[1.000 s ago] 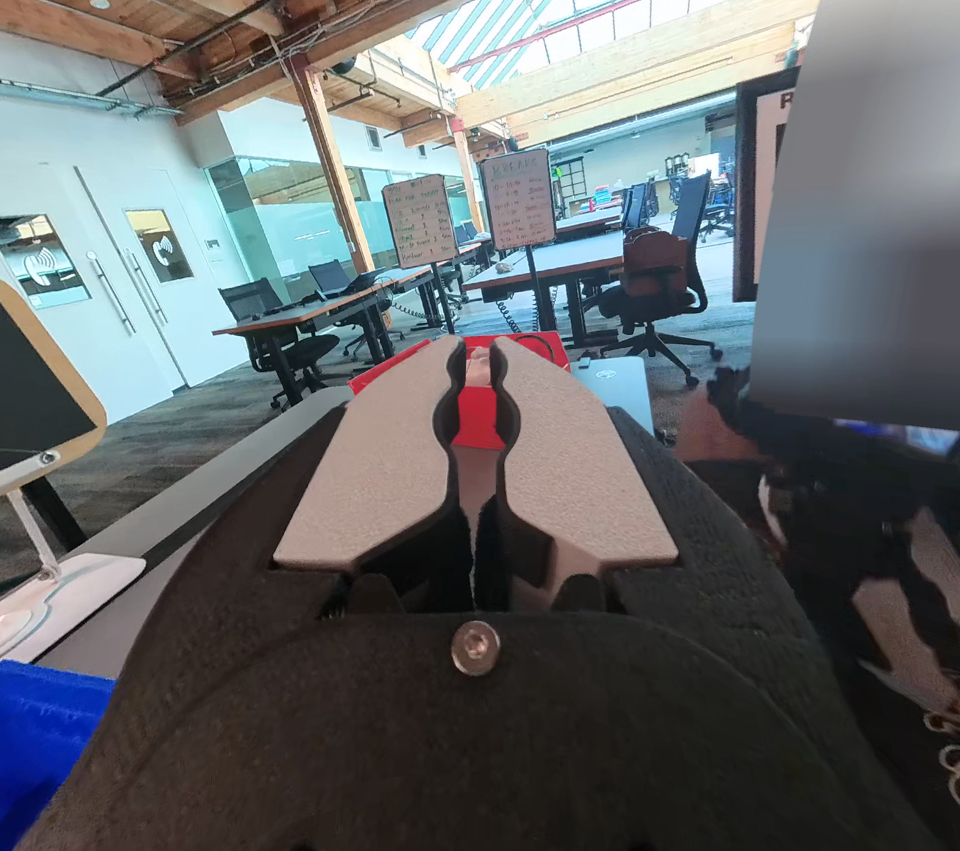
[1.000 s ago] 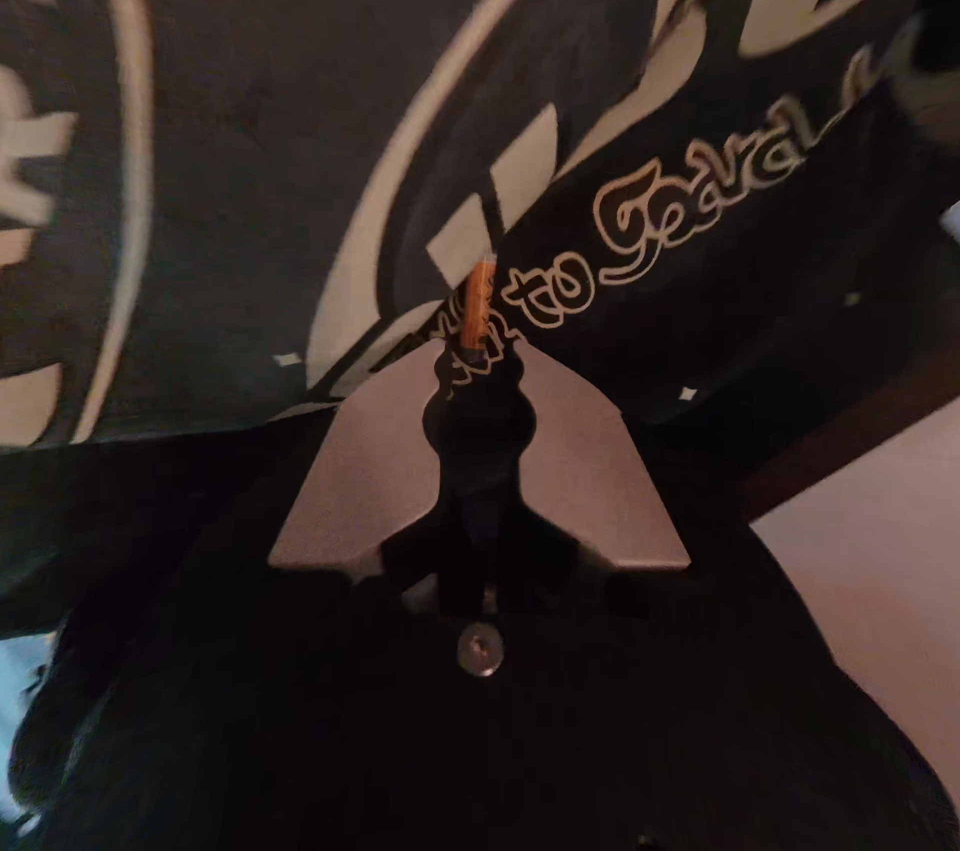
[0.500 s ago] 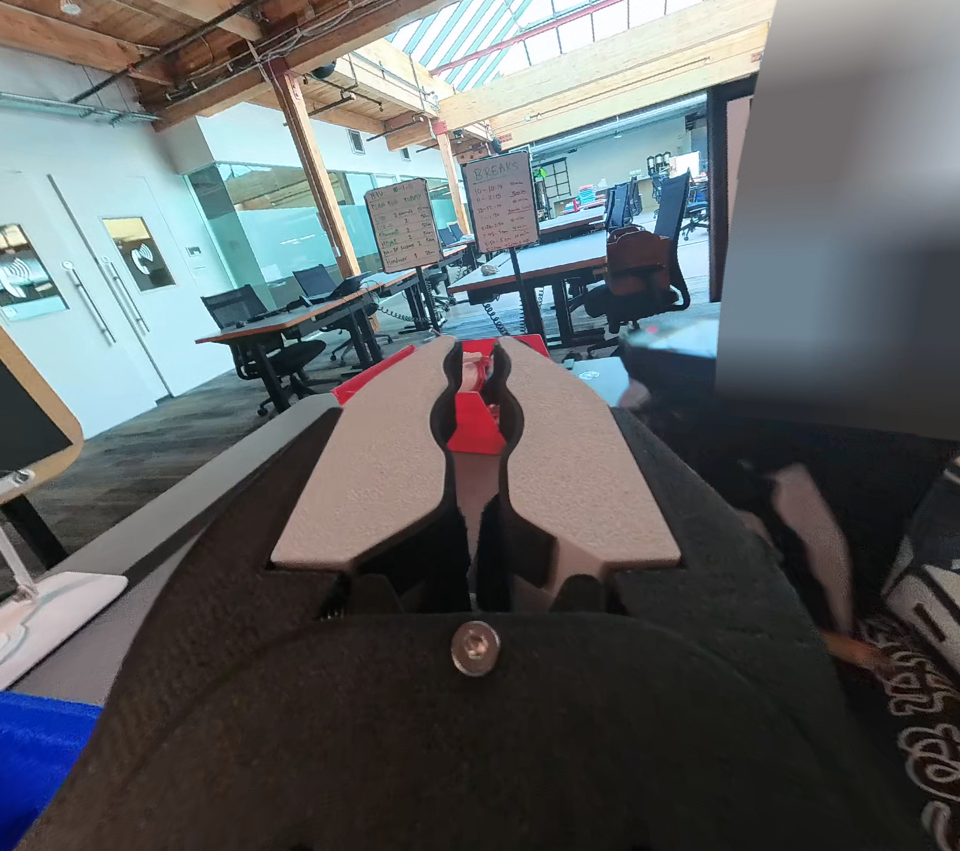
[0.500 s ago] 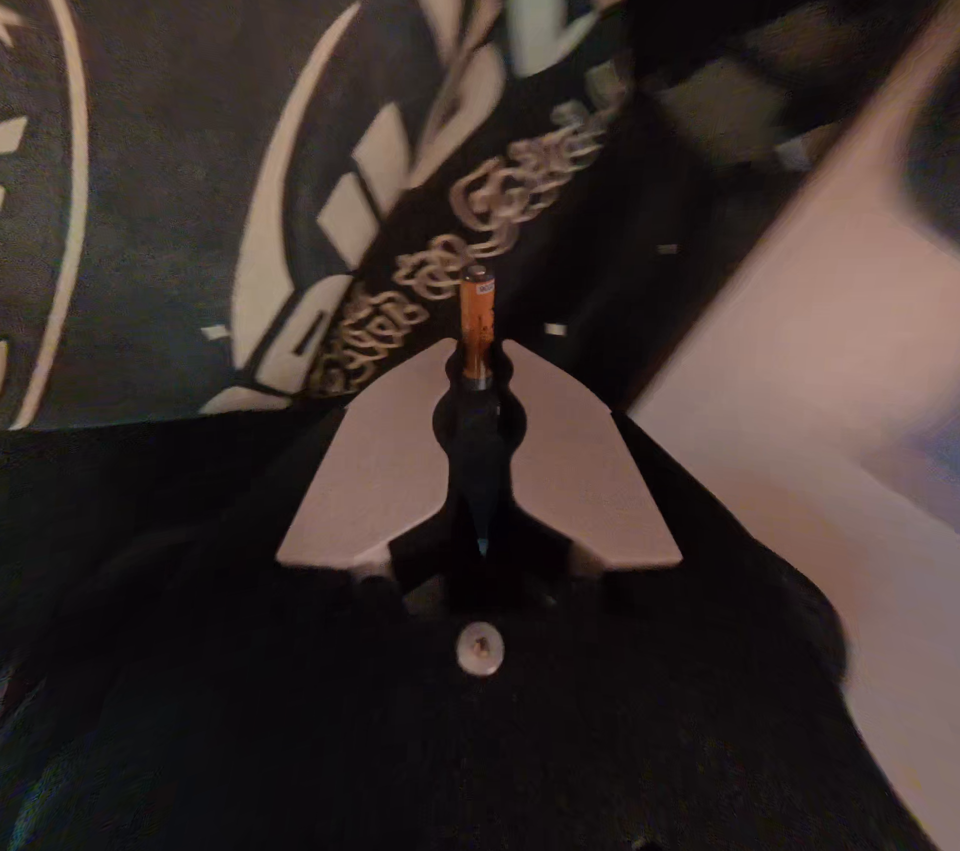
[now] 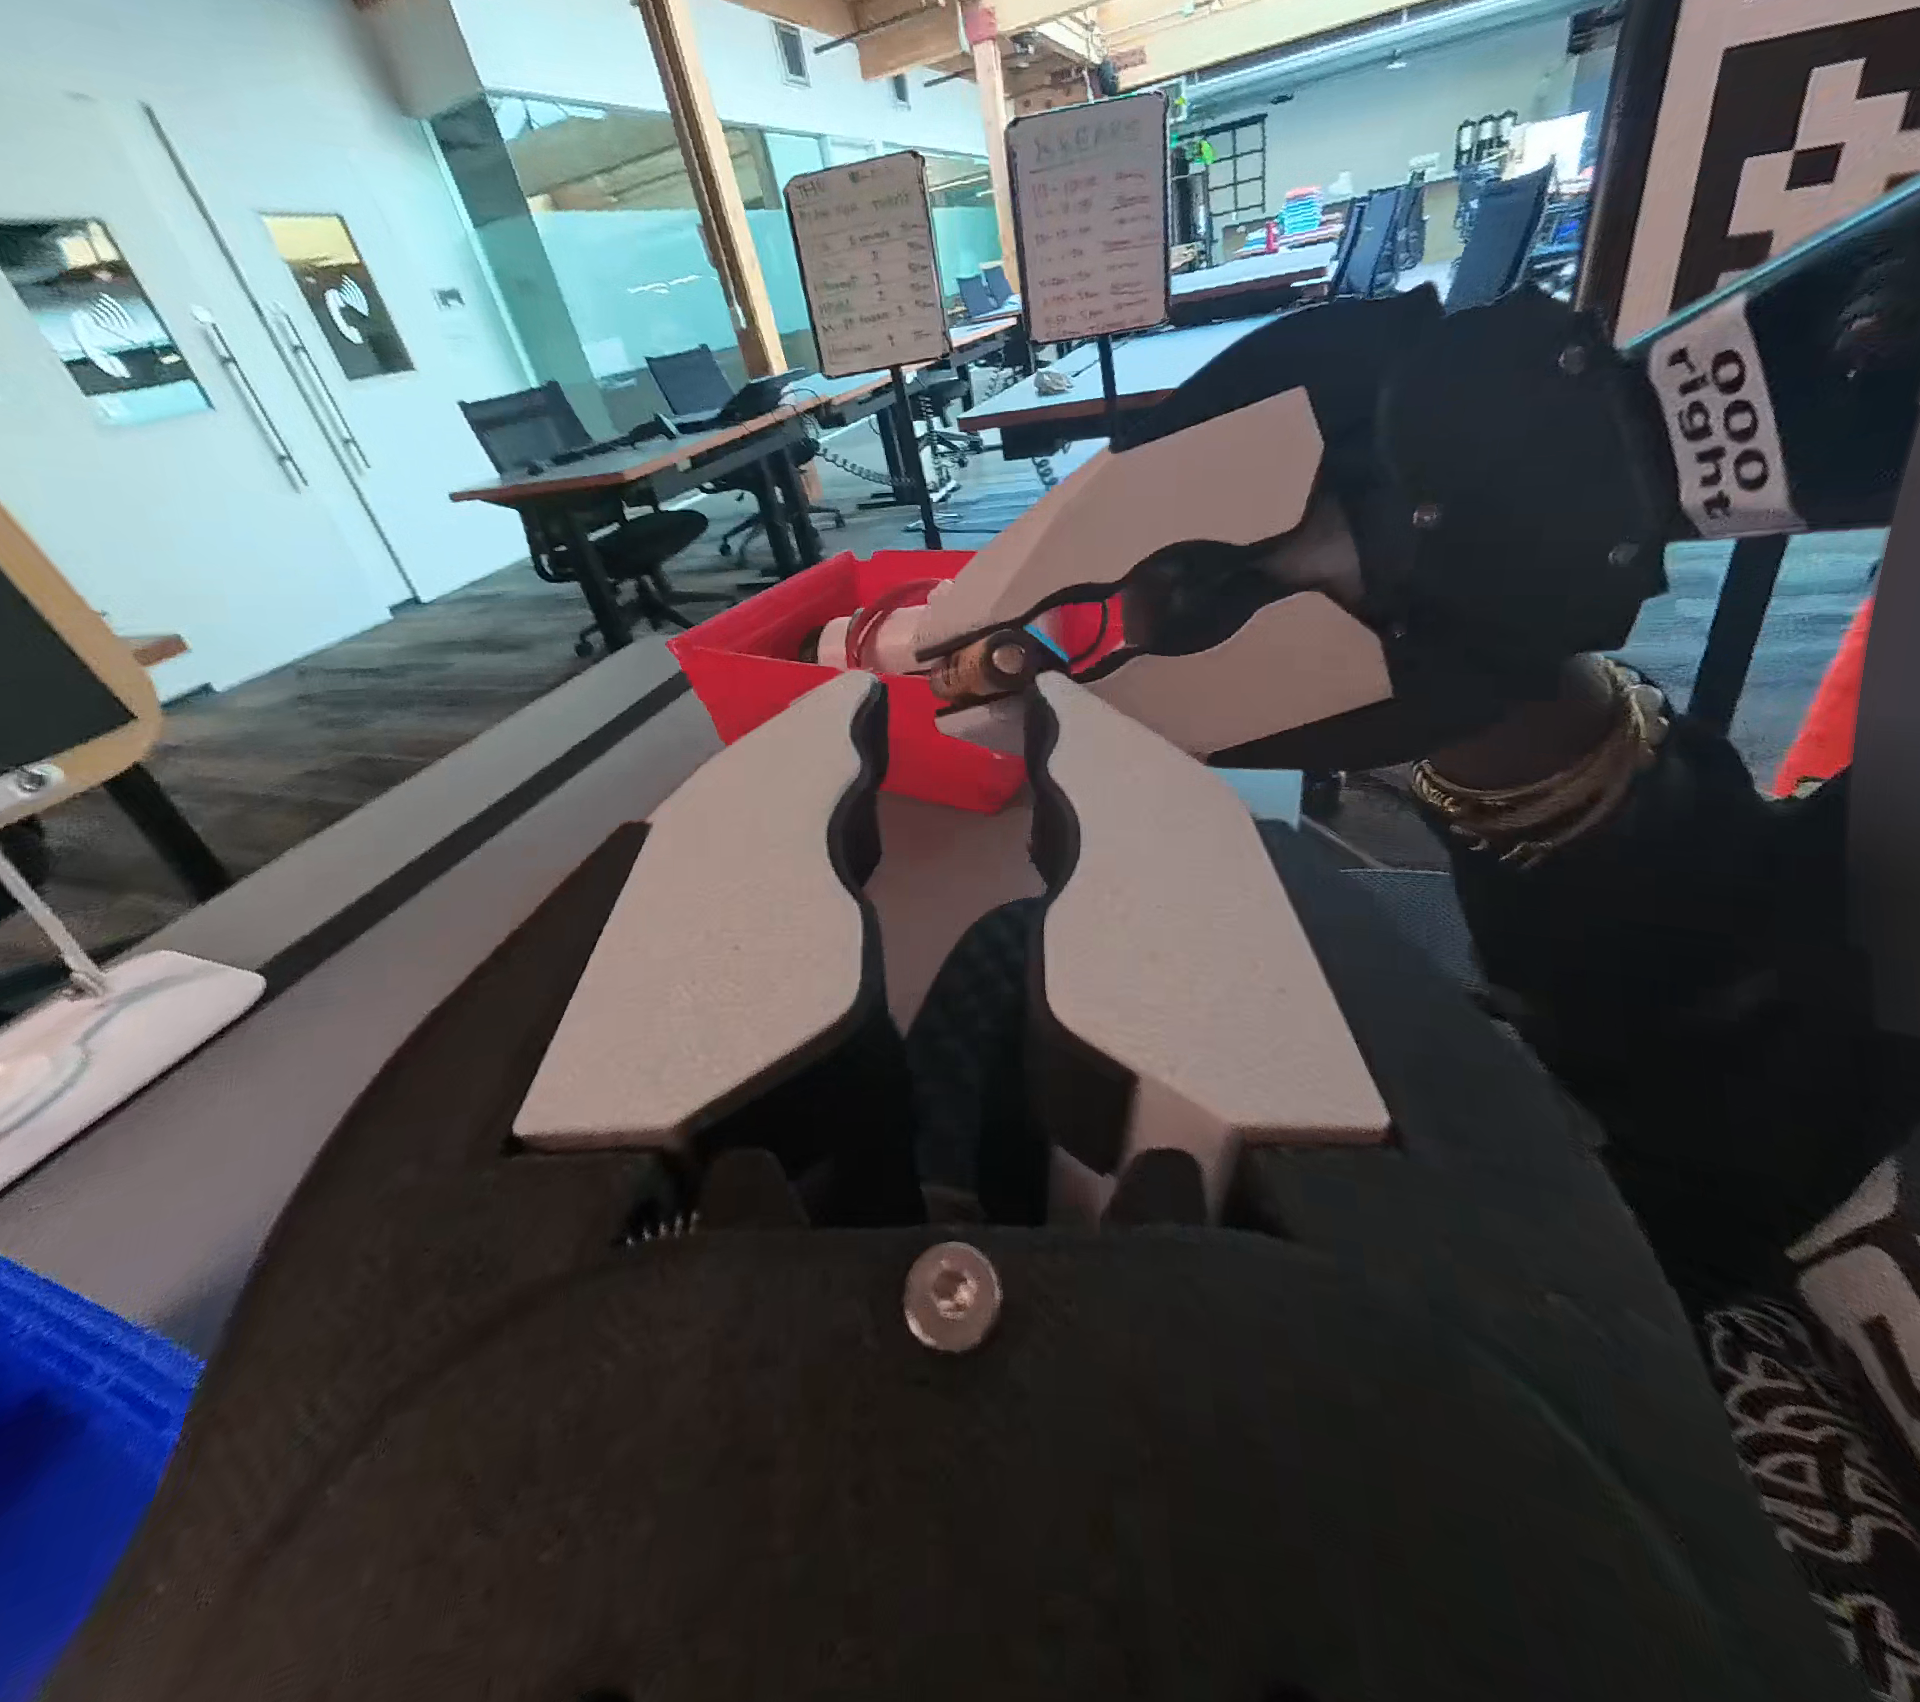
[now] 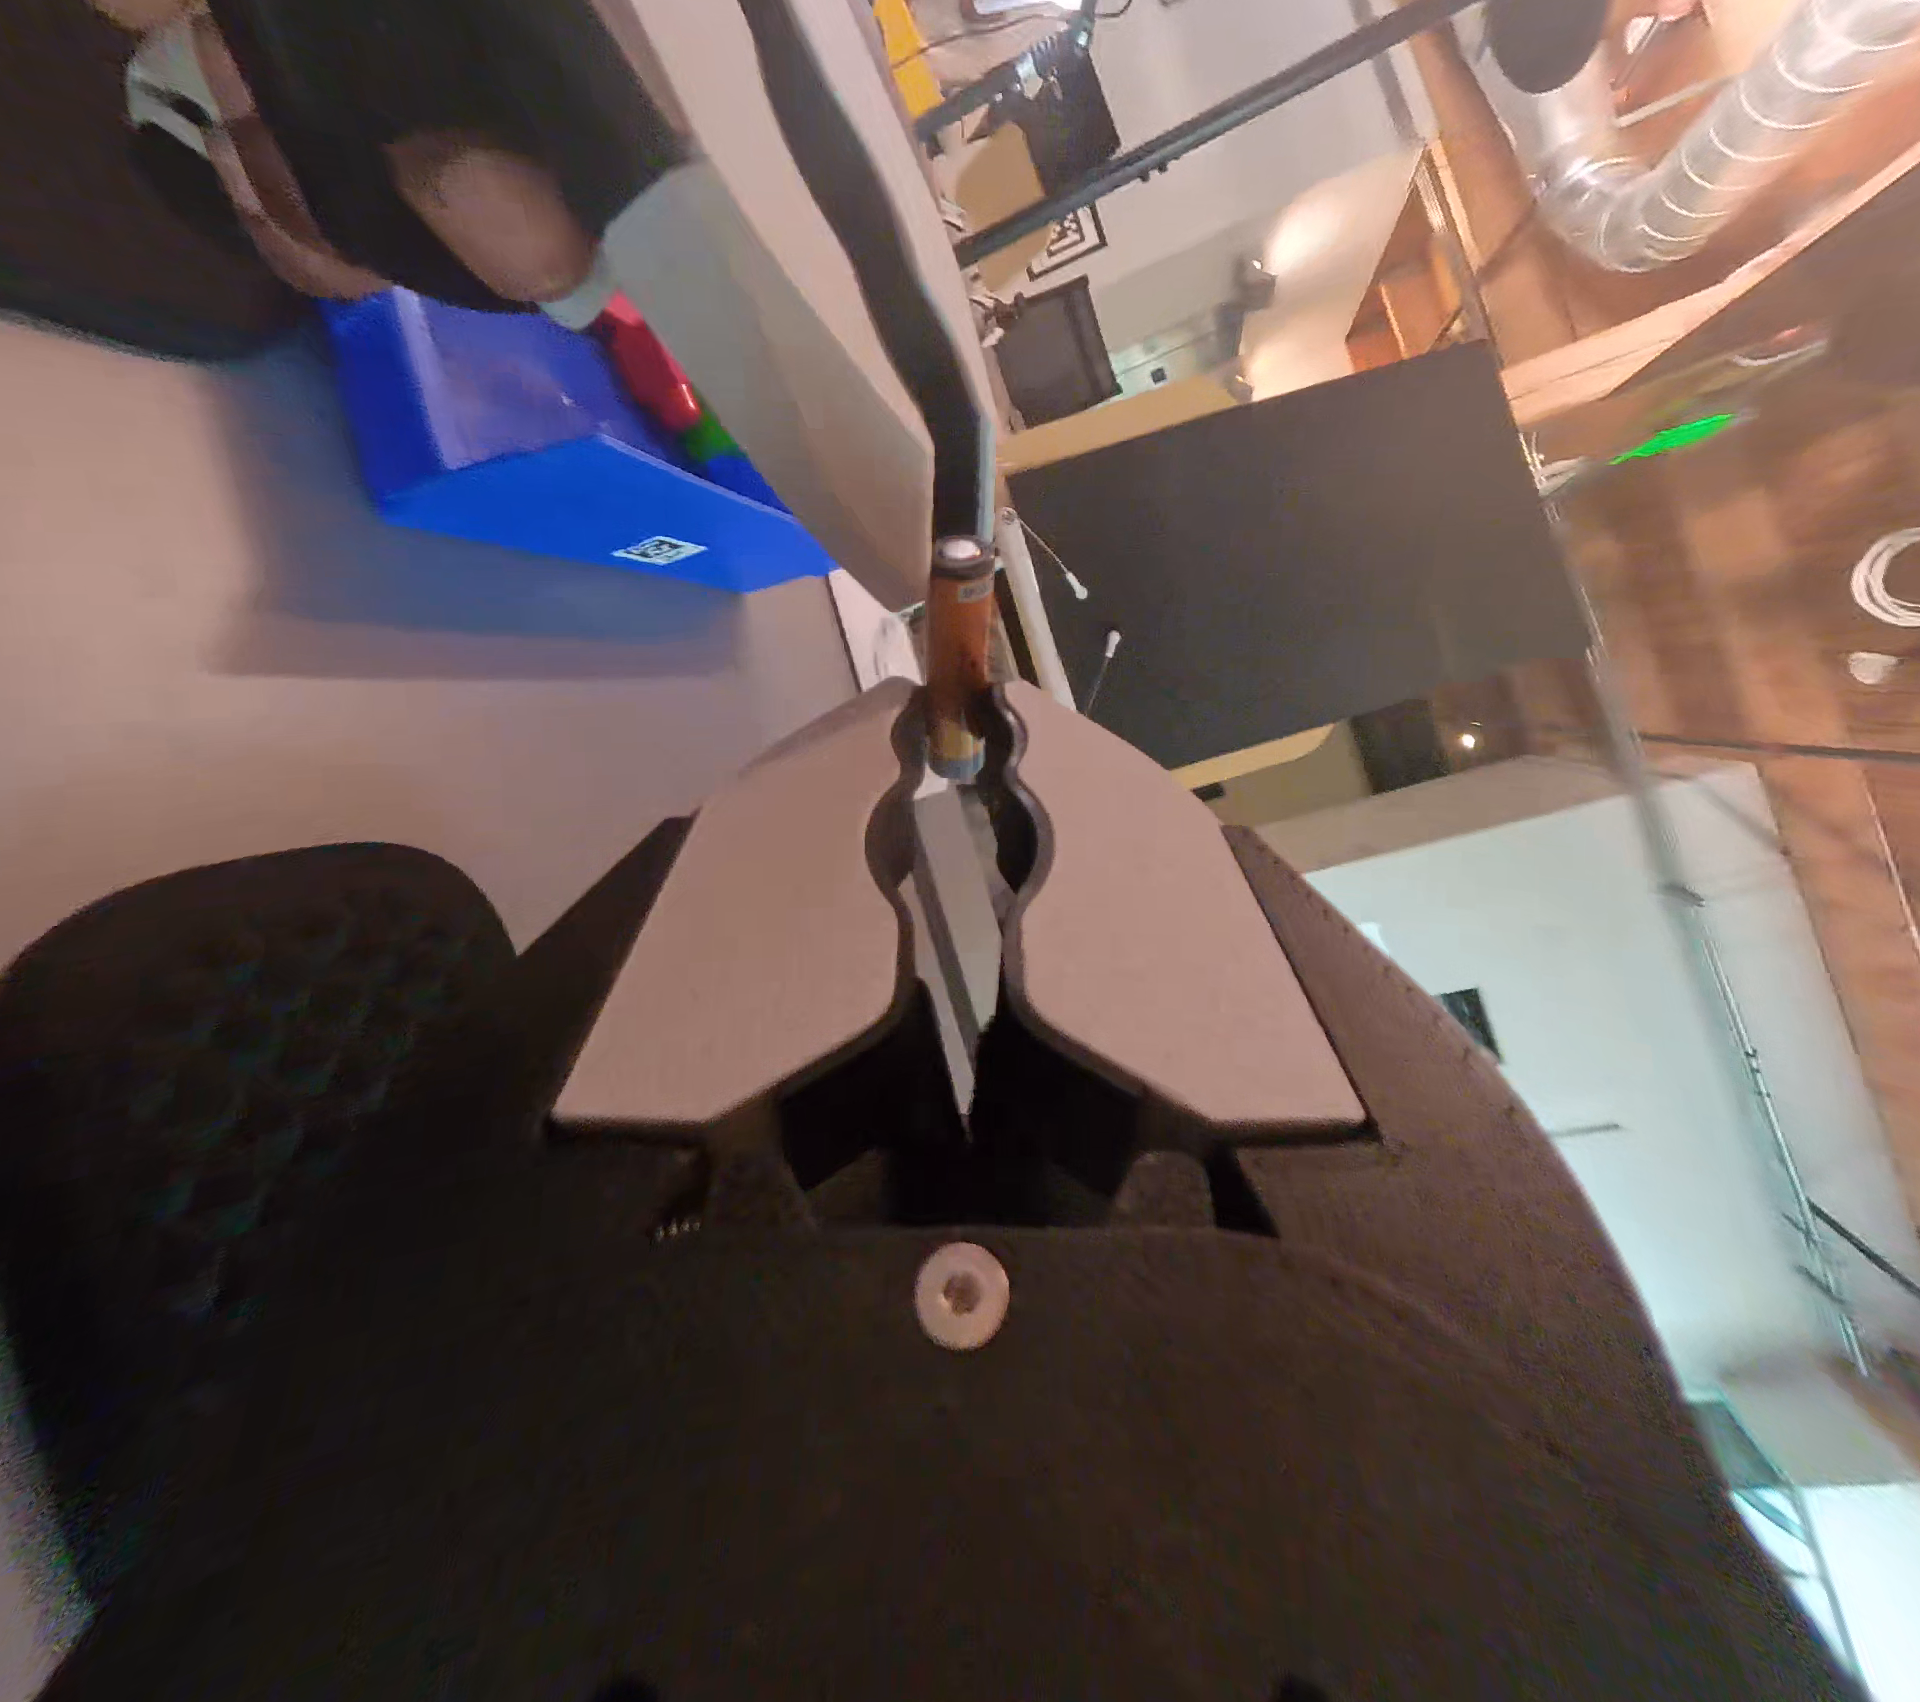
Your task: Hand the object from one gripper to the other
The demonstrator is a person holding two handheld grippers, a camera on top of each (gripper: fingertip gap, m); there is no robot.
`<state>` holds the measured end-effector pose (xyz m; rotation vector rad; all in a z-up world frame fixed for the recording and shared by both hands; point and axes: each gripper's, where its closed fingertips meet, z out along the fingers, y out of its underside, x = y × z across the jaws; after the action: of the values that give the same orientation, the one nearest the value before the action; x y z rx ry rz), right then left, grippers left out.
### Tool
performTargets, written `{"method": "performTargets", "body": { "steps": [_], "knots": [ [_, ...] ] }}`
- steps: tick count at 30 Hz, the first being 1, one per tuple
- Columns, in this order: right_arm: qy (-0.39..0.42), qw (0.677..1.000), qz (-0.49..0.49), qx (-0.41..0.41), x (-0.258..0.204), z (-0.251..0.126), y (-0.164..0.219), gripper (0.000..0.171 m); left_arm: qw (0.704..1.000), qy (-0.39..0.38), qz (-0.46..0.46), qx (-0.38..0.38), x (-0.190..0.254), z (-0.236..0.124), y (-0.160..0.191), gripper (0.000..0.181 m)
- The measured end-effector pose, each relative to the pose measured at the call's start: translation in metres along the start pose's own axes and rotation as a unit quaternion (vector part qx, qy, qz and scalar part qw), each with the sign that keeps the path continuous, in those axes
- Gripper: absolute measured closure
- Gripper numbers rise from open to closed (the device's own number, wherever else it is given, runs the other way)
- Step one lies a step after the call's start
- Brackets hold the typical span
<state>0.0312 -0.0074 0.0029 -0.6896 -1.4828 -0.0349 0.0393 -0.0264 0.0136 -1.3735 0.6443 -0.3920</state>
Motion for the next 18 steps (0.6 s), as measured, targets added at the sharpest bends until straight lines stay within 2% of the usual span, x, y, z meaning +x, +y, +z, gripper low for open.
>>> {"method": "performTargets", "body": {
  "steps": [7, 10, 12, 15, 18],
  "knots": [
    [0.002, 0.999, -0.025, -0.020, -0.005, 0.005, 0.002, 0.161, 1.000, -0.002, 0.020, -0.006, 0.009, 0.000, -0.003, 0.157],
    [-0.004, 1.000, -0.027, -0.011, -0.009, 0.004, -0.004, 0.161, 0.999, -0.016, 0.046, -0.003, 0.007, 0.002, -0.002, 0.172],
    [0.001, 0.999, -0.034, -0.008, -0.008, 0.002, -0.005, 0.161, 0.998, -0.013, 0.056, -0.005, 0.008, 0.001, -0.003, 0.173],
    [-0.010, 1.000, -0.011, 0.027, -0.008, -0.002, -0.013, 0.161, 0.999, 0.010, 0.039, 0.017, 0.011, -0.004, -0.011, 0.173],
    [-0.022, 0.994, 0.032, 0.103, -0.004, -0.012, -0.028, 0.160, 0.995, 0.069, -0.015, 0.070, 0.020, -0.013, -0.027, 0.174]
  ]
}}
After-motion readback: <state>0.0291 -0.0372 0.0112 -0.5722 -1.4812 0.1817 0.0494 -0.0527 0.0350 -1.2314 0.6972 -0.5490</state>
